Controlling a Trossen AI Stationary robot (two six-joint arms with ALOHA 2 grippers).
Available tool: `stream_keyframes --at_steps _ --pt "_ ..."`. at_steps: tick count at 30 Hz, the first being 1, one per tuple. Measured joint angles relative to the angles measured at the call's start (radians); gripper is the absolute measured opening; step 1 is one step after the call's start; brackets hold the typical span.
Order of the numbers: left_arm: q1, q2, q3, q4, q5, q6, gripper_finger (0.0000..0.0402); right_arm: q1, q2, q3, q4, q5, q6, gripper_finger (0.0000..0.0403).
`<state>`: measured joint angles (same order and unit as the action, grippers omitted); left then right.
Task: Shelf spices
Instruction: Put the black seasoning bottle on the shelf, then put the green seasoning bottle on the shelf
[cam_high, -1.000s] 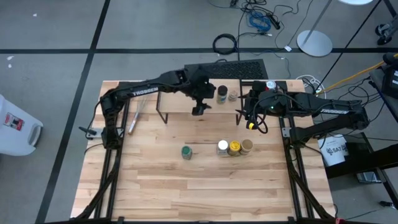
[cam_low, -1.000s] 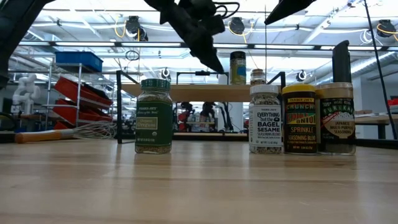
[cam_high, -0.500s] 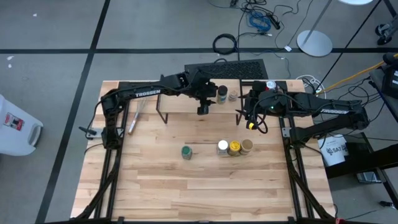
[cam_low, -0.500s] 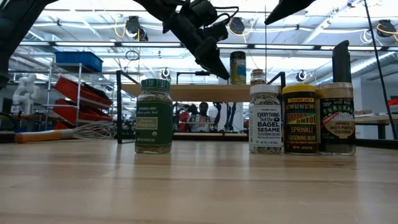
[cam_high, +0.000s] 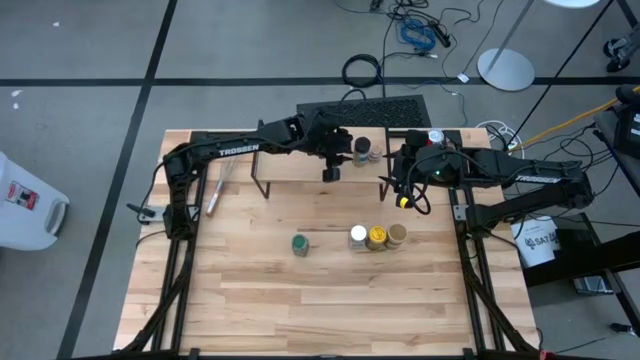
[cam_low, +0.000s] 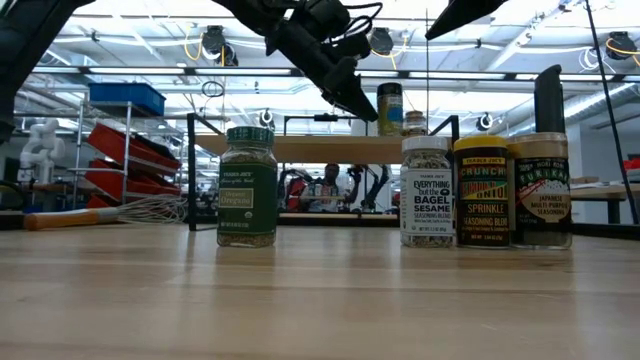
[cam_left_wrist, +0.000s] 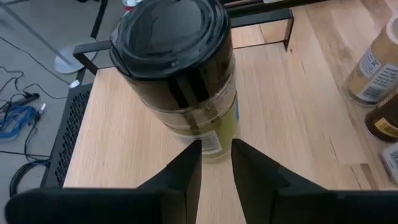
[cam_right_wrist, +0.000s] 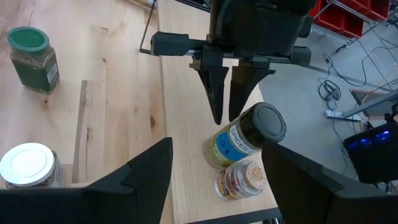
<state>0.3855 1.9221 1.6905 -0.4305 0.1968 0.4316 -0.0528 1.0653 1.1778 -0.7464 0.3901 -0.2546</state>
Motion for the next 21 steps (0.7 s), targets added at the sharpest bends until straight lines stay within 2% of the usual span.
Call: stream_keyframes --at_steps 8,12,16,21 --pt "0.003 0.000 0.000 -0.014 -0.098 0.011 0.0095 0.000 0.000 0.000 0.000 0.000 0.000 0.0235" --pt "-0.001 -0.031 0.000 -0.115 -0.134 -0.012 0.0095 0.000 0.000 0.000 -0.010 -0.008 0.011 0.0235" --pt "-0.030 -0.109 0.000 -0.288 -0.141 -0.083 0.0095 0.000 0.000 0.000 0.002 -0.108 0.029 0.0235" --pt "-0.101 -0.206 0.000 -0.491 -0.156 -0.160 0.0095 0.000 0.028 0.001 0.115 -0.254 0.105 0.0235"
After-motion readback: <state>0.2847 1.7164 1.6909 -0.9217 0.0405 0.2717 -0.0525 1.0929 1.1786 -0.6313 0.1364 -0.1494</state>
